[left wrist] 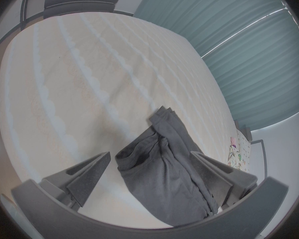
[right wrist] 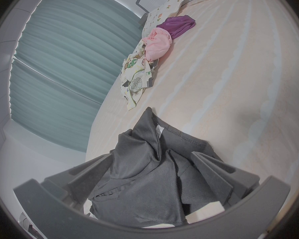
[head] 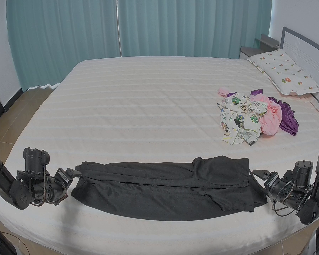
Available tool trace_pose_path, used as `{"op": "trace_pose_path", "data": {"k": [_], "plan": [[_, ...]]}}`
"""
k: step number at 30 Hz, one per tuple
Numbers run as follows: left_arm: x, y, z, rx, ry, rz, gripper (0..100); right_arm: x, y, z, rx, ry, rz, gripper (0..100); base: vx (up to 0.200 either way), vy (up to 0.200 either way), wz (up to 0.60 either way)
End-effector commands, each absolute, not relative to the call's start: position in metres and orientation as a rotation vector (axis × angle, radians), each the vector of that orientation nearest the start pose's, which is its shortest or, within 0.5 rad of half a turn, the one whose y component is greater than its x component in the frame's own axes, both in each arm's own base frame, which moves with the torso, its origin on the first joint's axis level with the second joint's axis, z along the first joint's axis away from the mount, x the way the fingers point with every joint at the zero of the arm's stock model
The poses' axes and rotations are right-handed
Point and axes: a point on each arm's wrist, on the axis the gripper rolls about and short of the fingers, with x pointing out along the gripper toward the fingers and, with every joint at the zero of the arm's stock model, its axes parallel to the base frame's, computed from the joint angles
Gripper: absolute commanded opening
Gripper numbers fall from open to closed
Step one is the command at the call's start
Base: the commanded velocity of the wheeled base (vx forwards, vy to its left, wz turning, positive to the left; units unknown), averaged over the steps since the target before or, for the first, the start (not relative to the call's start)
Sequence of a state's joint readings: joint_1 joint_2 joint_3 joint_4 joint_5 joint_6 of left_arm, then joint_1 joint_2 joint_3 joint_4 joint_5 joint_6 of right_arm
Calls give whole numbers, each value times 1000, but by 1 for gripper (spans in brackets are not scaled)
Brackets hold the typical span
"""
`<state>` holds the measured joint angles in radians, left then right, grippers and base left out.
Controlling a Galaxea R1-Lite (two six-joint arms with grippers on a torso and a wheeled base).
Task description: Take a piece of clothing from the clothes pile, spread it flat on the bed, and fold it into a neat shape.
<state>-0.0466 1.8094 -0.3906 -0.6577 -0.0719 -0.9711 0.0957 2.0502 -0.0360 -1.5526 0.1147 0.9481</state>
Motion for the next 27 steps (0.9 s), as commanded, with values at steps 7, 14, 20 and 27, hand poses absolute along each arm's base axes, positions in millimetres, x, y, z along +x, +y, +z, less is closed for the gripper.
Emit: {"op": "trace_pose_path", "data": {"k": [7, 14, 20, 27], "plan": [[239, -18, 58, -937, 789, 234, 100, 216, 24, 33, 930, 522, -24, 100, -171, 0, 0], [241, -19, 50, -933, 816, 248, 100, 215, 24, 33, 928, 528, -26, 100, 0, 0, 0], [253, -29, 47, -947, 820, 239, 100, 215, 26, 33, 927, 530, -15, 100, 0, 0, 0], [273, -44, 41, -994, 804, 279, 100, 214, 29, 33, 923, 539, -4, 100, 0, 0, 0]]}}
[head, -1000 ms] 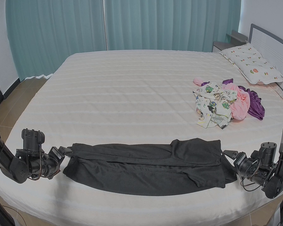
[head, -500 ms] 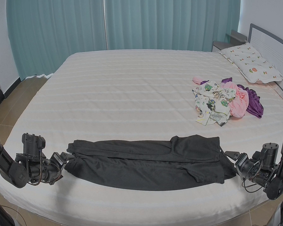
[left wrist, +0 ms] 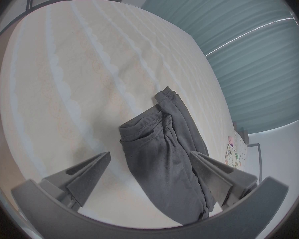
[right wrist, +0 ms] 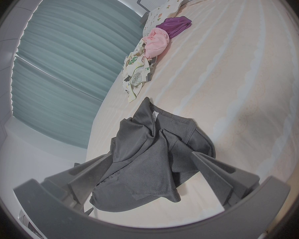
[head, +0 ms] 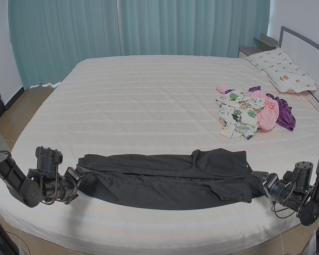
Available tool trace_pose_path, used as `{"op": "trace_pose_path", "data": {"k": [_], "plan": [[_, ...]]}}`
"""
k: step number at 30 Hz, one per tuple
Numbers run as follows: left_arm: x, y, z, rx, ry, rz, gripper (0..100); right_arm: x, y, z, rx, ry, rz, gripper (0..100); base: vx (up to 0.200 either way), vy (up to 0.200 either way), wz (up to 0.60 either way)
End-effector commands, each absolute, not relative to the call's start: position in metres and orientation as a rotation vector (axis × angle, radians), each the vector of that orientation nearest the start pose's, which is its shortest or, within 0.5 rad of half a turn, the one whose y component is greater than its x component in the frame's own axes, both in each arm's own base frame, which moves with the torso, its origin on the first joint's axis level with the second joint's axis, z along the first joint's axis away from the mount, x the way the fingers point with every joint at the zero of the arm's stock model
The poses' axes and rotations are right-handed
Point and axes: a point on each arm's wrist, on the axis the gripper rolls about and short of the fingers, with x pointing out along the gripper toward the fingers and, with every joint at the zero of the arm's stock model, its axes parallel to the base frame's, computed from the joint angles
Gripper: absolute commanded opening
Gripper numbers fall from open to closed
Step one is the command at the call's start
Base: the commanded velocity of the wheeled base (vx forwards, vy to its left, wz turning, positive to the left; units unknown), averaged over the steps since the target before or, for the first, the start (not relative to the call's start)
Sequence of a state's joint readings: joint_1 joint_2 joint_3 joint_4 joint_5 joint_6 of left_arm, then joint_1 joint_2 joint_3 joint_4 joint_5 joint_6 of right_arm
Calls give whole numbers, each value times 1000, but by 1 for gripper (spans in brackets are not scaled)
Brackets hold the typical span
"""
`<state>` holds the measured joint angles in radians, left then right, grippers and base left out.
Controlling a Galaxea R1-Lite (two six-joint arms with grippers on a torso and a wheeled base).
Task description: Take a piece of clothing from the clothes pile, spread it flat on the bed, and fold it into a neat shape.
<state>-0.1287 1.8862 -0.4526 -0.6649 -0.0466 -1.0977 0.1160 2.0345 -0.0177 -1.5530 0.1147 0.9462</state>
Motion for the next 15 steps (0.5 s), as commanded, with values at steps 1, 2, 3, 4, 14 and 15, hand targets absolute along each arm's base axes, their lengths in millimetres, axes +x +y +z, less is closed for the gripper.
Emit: {"op": "trace_pose_path", "data": {"k": [1, 2, 3, 4, 14, 15], "plan": [[273, -47, 36, -971, 805, 306, 100, 214, 29, 32, 923, 541, -5, 100, 0, 0, 0], [274, -47, 34, -963, 803, 319, 100, 214, 29, 32, 923, 541, -5, 100, 0, 0, 0], [274, -47, 33, -956, 803, 329, 100, 214, 29, 32, 922, 542, -5, 100, 0, 0, 0], [274, -47, 33, -956, 803, 329, 100, 214, 29, 32, 922, 542, -5, 100, 0, 0, 0], [265, -43, 25, -893, 791, 439, 0, 214, 29, 30, 922, 550, -10, 100, 0, 0, 0], [262, -42, 24, -869, 796, 453, 0, 214, 29, 30, 922, 550, -10, 100, 0, 0, 0]]}}
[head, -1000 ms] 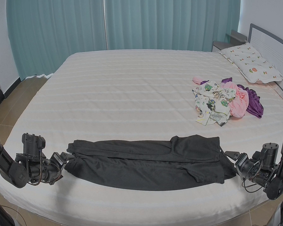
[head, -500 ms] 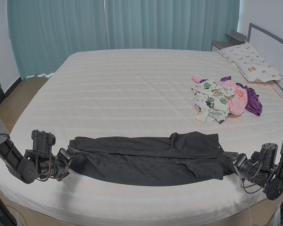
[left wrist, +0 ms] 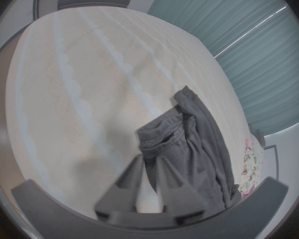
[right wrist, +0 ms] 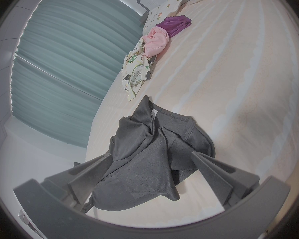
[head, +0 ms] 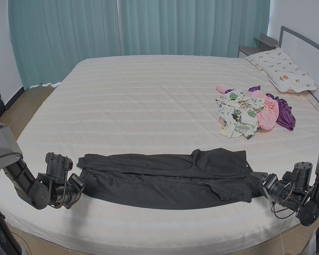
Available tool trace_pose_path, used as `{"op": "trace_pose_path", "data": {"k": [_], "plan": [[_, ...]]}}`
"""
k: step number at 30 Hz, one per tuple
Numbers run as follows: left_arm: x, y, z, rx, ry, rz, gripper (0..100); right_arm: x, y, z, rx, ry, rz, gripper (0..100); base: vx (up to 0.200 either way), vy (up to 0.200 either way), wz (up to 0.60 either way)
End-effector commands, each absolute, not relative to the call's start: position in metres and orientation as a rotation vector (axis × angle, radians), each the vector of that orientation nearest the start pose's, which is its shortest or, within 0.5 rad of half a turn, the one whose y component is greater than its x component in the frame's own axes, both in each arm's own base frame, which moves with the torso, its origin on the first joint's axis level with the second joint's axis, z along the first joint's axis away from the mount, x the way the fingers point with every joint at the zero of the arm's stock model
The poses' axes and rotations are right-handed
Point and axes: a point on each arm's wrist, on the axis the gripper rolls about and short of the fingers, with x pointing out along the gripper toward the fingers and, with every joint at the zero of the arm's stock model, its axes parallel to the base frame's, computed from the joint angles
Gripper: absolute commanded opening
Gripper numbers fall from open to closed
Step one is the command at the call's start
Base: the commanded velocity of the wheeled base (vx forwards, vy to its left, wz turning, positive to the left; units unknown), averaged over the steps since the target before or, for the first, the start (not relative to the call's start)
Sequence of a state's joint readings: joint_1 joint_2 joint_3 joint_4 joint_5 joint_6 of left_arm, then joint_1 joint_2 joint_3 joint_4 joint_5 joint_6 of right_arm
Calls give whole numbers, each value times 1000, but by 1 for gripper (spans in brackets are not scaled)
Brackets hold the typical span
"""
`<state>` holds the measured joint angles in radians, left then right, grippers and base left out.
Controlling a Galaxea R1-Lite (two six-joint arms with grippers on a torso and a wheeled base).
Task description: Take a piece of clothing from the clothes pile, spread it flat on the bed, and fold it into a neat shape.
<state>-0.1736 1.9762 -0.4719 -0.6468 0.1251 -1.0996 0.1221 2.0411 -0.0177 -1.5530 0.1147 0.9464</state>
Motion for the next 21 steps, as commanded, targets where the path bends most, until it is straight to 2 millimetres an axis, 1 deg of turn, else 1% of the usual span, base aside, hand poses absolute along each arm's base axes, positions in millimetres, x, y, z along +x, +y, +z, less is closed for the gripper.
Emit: {"op": "trace_pose_path", "data": {"k": [1, 2, 4, 9, 16, 21], "plan": [[262, -42, 24, -869, 796, 453, 0, 214, 29, 30, 922, 550, -10, 100, 0, 0, 0], [258, -41, 22, -812, 805, 474, 0, 214, 29, 30, 922, 550, -10, 100, 0, 0, 0], [254, -40, 21, -781, 819, 489, 0, 214, 29, 30, 922, 550, -10, 100, 0, 0, 0], [250, -37, 20, -744, 856, 507, 0, 214, 29, 30, 921, 551, -9, 100, 0, 0, 0], [238, -35, 32, -697, 905, 514, 0, 214, 29, 31, 921, 548, -7, 100, 0, 0, 0], [234, -33, 32, -673, 937, 519, 0, 214, 32, 30, 920, 555, 1, 100, 0, 0, 0]]}}
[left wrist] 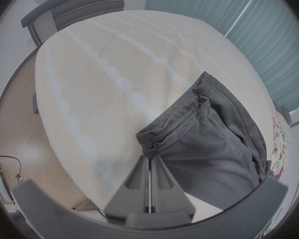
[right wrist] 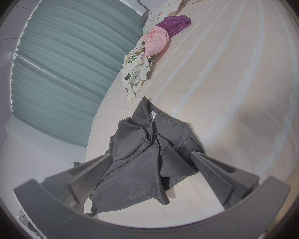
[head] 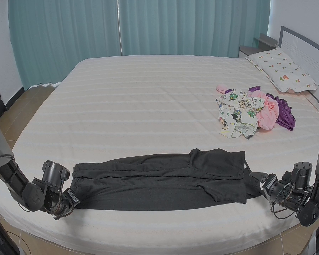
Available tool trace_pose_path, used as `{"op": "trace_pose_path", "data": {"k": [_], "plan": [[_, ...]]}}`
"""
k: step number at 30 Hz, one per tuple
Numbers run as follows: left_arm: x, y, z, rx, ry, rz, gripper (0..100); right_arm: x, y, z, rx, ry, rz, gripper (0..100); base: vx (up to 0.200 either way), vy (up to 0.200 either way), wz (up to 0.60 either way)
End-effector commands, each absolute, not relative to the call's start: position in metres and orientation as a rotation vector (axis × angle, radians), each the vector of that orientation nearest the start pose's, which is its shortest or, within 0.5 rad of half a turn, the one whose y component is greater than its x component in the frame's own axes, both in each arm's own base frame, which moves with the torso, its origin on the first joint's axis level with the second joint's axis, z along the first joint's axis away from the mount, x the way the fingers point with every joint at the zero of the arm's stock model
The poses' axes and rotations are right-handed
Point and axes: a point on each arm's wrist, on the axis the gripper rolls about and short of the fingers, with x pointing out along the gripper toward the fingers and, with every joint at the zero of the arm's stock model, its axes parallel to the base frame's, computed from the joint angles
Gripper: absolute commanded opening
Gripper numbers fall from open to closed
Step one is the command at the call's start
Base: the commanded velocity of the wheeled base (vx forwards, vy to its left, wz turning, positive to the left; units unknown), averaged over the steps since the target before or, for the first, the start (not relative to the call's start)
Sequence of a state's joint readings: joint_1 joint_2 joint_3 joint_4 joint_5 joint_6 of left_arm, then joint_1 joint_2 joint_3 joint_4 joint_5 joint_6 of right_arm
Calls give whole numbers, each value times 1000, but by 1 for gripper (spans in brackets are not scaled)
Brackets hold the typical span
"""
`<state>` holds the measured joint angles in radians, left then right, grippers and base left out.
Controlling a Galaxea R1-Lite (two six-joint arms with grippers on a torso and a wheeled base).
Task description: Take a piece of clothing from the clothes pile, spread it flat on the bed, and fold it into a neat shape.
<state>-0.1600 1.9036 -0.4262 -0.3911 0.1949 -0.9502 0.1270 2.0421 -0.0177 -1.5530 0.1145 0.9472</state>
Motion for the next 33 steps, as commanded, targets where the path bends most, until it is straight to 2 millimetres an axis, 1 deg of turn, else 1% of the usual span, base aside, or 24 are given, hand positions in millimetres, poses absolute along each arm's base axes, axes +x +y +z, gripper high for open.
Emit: {"op": "trace_pose_path", "data": {"k": [1, 2, 3, 7, 11, 12, 13, 14, 15, 17, 18, 20, 24, 25, 26, 28, 30, 31, 33], "plan": [[234, -33, 31, -672, 940, 520, 0, 213, 32, 31, 920, 555, 1, 100, 0, 0, 0], [234, -33, 31, -670, 942, 520, 0, 214, 32, 31, 920, 553, 2, 100, 0, 0, 0], [235, -33, 31, -674, 940, 517, 100, 214, 32, 31, 920, 553, 2, 100, 0, 0, 0], [236, -33, 31, -687, 949, 504, 100, 214, 32, 31, 920, 553, 2, 100, 0, 0, 0], [238, -28, 36, -709, 926, 508, 100, 214, 32, 30, 920, 555, 1, 100, 0, 0, 0], [240, -24, 39, -721, 905, 512, 100, 214, 32, 30, 918, 554, 0, 100, 0, 0, 0], [245, -17, 48, -747, 859, 519, 100, 214, 32, 31, 919, 553, 3, 100, 0, 0, 0], [245, -17, 48, -747, 859, 519, 100, 214, 32, 31, 919, 553, 3, 100, 0, 0, 0], [253, -9, 61, -779, 796, 524, 100, 214, 32, 31, 918, 553, 1, 100, 0, 0, 0], [261, -4, 74, -803, 752, 520, 100, 214, 32, 31, 918, 553, 1, 100, 0, 0, 0], [263, -3, 77, -810, 746, 517, 100, 214, 32, 31, 918, 553, 1, 100, 0, 0, 0], [272, 1, 87, -837, 753, 496, 100, 214, 32, 30, 918, 554, 0, 100, 0, 0, 0], [279, 3, 95, -875, 824, 455, 100, 214, 32, 30, 918, 555, 0, 100, 0, 0, 0], [278, 2, 95, -874, 830, 453, 100, 214, 32, 30, 918, 555, 0, 100, 0, 0, 0], [272, 1, 93, -863, 885, 456, 100, 214, 32, 30, 918, 555, 0, 100, 0, 0, 0], [268, 1, 92, -830, 926, 450, 100, 214, 31, 30, 918, 556, -2, 100, 0, 0, 0], [268, 3, 91, -816, 936, 442, 100, 214, 31, 30, 918, 556, -2, 100, 0, 0, 0], [270, 6, 91, -808, 933, 441, 100, 214, 32, 29, 918, 558, -2, 100, 0, 0, 0], [274, 7, 94, -812, 916, 432, 100, 214, 32, 29, 918, 558, -2, 100, 0, 0, 0]]}}
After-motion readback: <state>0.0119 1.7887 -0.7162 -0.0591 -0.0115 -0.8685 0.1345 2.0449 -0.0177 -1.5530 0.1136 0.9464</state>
